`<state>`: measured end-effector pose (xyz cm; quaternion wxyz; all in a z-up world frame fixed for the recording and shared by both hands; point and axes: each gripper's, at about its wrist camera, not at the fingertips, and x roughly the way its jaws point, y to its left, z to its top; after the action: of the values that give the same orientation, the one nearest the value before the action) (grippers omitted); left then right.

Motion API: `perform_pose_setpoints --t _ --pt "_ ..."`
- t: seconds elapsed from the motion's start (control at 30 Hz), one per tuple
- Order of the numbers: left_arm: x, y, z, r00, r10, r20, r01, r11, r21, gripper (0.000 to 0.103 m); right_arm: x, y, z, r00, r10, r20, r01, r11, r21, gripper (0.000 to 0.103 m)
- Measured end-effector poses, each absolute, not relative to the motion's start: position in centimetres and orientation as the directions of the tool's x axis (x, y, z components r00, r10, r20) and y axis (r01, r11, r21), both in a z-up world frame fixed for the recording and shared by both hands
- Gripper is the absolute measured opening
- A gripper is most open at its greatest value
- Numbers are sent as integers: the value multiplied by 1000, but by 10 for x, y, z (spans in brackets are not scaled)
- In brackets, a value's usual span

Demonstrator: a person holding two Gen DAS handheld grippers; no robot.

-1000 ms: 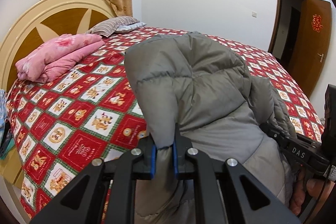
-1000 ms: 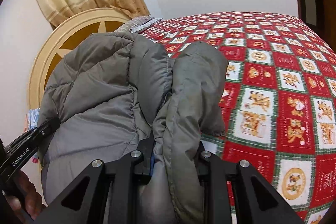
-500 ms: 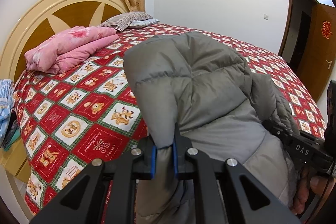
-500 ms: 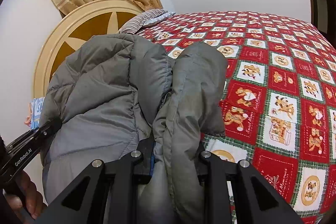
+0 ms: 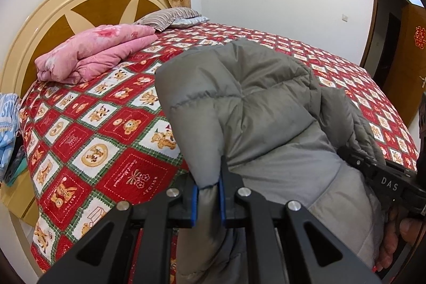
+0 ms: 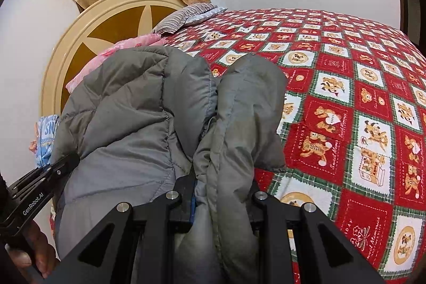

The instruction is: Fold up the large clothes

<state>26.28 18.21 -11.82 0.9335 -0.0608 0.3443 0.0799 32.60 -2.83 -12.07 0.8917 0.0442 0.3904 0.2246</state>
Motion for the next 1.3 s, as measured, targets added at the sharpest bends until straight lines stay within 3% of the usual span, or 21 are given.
perform_pose_setpoints --t 0.7,0.83,1.0,1.13,1.3 --pt "270 185 -143 728 149 -669 -199 980 1 23 340 -19 -146 561 432 -706 -358 896 263 22" --pt "270 186 -147 725 177 -665 -216 976 23 37 342 -17 -151 554 424 -716 -356 899 256 22" --pt "270 187 -149 720 194 -667 -225 973 40 45 346 -14 -157 537 409 -738 -351 903 246 25" --pt "258 192 -138 721 201 -663 -250 968 21 70 338 -20 -149 561 403 -723 -335 909 247 40" --pt "219 191 -102 781 209 -589 -258 966 1 81 302 -30 -117 631 370 -681 -322 925 204 52"
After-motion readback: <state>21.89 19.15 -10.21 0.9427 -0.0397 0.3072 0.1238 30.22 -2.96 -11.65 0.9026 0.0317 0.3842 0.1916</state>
